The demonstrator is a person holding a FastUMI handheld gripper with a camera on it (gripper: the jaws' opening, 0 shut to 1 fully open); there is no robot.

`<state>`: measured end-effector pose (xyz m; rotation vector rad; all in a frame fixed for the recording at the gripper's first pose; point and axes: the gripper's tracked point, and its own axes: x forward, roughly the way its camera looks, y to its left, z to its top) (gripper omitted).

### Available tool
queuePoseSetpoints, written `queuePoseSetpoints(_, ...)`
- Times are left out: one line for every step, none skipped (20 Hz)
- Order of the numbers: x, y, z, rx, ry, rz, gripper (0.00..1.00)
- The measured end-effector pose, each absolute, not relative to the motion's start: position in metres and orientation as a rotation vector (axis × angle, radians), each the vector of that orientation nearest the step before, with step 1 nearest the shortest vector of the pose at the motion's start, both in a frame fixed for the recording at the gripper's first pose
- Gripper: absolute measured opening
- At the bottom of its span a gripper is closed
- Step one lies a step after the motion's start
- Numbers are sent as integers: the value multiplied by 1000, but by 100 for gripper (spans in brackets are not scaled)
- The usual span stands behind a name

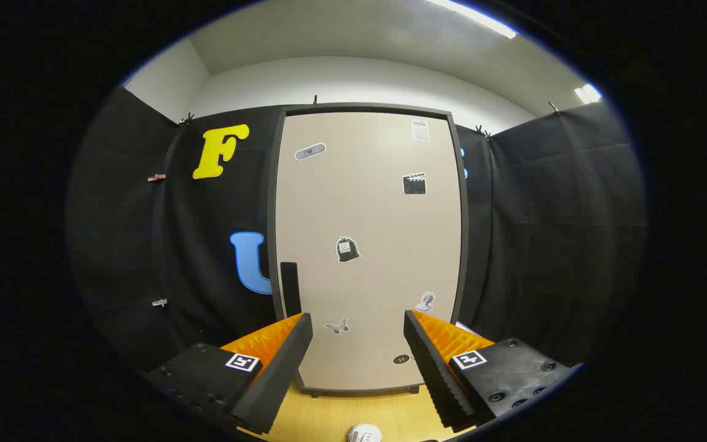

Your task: Open the shoe cabinet door, grab the shoes and put them into the shoe cabinet, then close the shoe cabinet door.

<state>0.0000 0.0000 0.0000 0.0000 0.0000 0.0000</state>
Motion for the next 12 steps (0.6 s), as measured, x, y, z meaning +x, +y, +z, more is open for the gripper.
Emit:
queuePoseSetpoints(0,0,0,2,-1,1,97)
queuePoseSetpoints(0,1,0,6,-1,2,97)
queuePoseSetpoints(0,2,1,9,-3,7,98)
queuePoseSetpoints(1,3,1,10,-4,7,97)
queuePoseSetpoints(1,3,1,11,-4,8,98)
queuePoseSetpoints(2,4,0,13,-4,9,97)
queuePoseSetpoints(3,5,0,14,-3,9,97)
queuePoseSetpoints(4,6,-2,16,1,11,97)
queuePoseSetpoints(6,7,-3,17,5,11,98)
queuePoseSetpoints(7,7,-4,17,10,8,97)
queuePoseSetpoints(9,8,-4,18,11,9,97)
queuePoseSetpoints(10,8,-4,20,10,8,98)
